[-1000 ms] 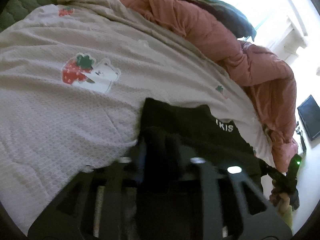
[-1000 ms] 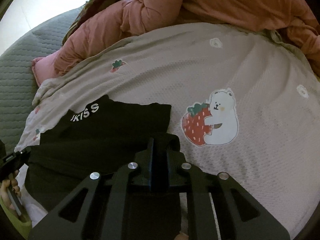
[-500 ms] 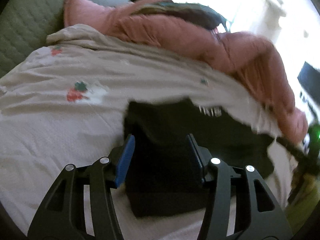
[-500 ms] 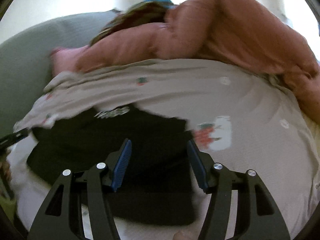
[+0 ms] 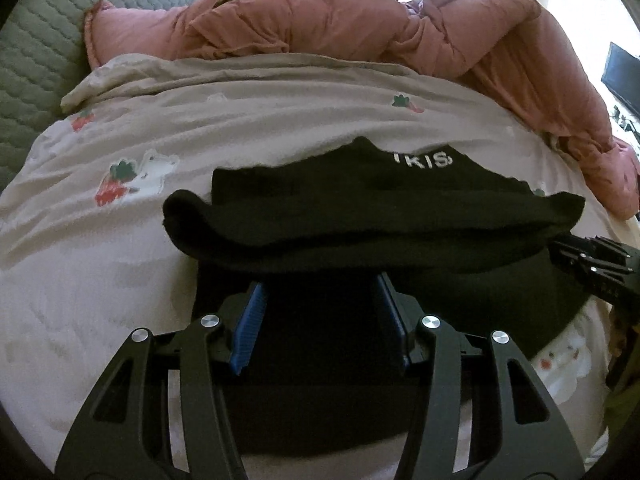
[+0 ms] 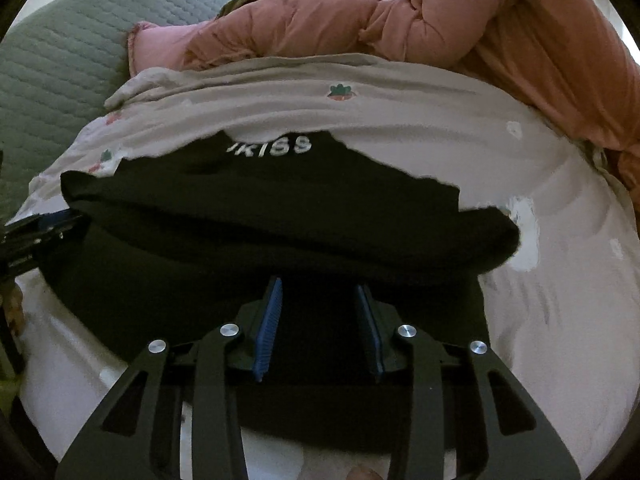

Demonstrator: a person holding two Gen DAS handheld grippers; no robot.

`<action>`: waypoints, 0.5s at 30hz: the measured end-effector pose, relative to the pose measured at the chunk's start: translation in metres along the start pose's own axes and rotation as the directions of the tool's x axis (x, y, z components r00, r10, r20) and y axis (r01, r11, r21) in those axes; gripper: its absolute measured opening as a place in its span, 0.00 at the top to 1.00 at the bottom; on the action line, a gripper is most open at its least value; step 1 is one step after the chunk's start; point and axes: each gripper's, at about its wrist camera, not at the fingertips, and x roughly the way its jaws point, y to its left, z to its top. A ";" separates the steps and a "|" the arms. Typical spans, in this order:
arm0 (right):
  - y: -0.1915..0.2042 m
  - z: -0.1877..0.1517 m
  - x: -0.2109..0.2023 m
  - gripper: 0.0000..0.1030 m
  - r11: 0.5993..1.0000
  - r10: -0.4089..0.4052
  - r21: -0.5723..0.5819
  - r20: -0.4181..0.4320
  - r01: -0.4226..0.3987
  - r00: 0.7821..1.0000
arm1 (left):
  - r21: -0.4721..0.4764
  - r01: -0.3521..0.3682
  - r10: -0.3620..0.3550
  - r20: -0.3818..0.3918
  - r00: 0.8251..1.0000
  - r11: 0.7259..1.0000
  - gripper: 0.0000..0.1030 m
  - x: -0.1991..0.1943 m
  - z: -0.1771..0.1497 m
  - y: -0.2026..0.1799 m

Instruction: Fold small clothes

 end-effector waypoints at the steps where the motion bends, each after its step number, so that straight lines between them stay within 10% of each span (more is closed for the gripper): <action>1: -0.004 0.006 0.005 0.66 1.000 -0.001 0.014 -0.008 0.001 1.000 | -0.005 0.002 -0.002 -0.002 1.000 1.000 0.57 0.002 0.003 -0.001; 15: -0.049 0.061 0.059 0.66 0.991 -0.041 0.122 -0.086 0.051 0.995 | -0.221 0.033 -0.035 -0.005 0.999 0.975 0.57 0.043 0.056 0.027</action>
